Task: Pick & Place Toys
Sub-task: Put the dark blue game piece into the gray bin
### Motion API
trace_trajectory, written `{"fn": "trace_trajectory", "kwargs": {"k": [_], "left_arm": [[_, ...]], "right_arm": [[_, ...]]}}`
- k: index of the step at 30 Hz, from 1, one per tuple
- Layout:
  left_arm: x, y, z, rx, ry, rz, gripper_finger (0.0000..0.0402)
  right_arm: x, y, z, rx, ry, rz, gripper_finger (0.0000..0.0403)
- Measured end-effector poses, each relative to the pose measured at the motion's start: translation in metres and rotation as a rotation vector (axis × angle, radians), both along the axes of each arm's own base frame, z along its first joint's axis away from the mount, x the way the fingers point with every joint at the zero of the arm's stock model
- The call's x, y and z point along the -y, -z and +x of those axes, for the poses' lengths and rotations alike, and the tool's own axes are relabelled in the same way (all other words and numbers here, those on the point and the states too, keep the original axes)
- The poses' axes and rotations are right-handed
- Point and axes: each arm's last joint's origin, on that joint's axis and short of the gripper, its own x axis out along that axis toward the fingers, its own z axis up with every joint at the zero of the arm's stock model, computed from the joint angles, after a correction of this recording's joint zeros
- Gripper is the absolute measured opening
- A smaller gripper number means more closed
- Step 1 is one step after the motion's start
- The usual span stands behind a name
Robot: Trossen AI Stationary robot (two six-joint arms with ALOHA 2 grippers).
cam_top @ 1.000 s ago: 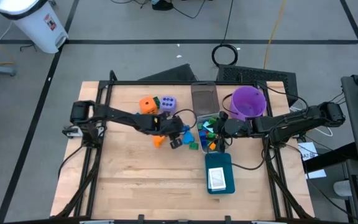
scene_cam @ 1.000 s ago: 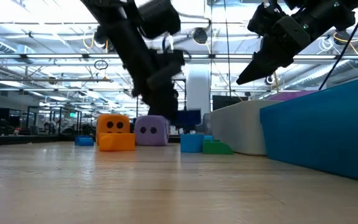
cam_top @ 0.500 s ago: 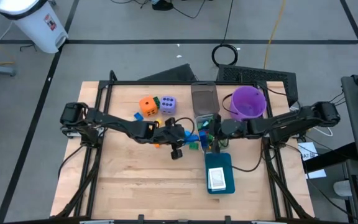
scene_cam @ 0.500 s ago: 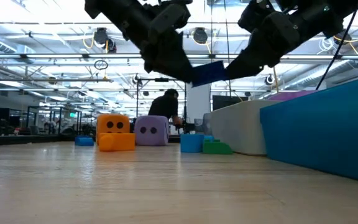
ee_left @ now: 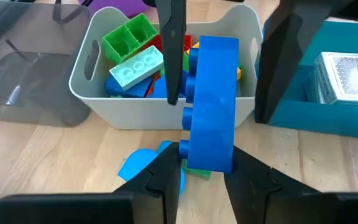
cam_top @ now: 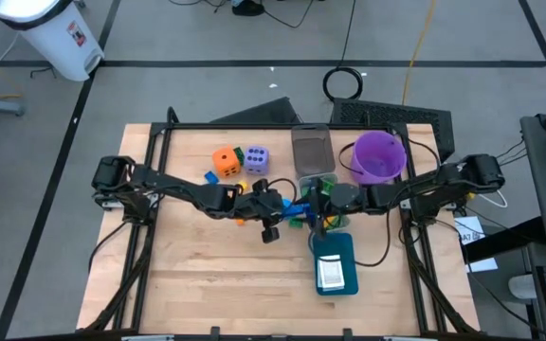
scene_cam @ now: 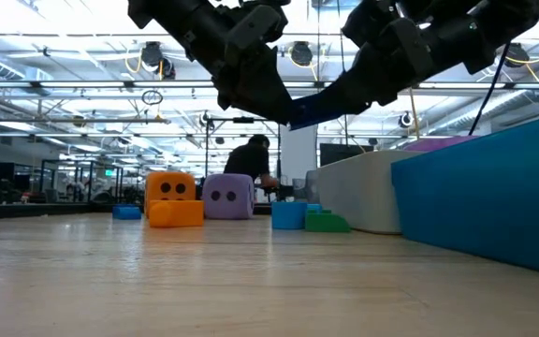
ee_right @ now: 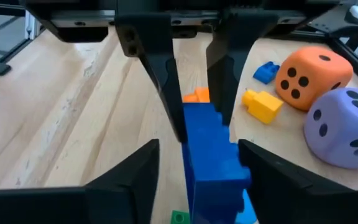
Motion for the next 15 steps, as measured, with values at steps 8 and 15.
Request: {"fn": "trace_trajectory", "kwargs": {"k": [8,15], "left_arm": [[0.0001,0.0001,-0.0001,-0.002,0.001,-0.001,0.0105],[0.0003,-0.0002,0.0001,0.007,-0.019,-0.027,0.0158]], "right_arm": [[0.0008,0.0003,-0.0001,-0.003,-0.003,-0.022,0.0098],[0.0007,0.0004,-0.0005,-0.008,-0.013,-0.040,0.0057]]}}
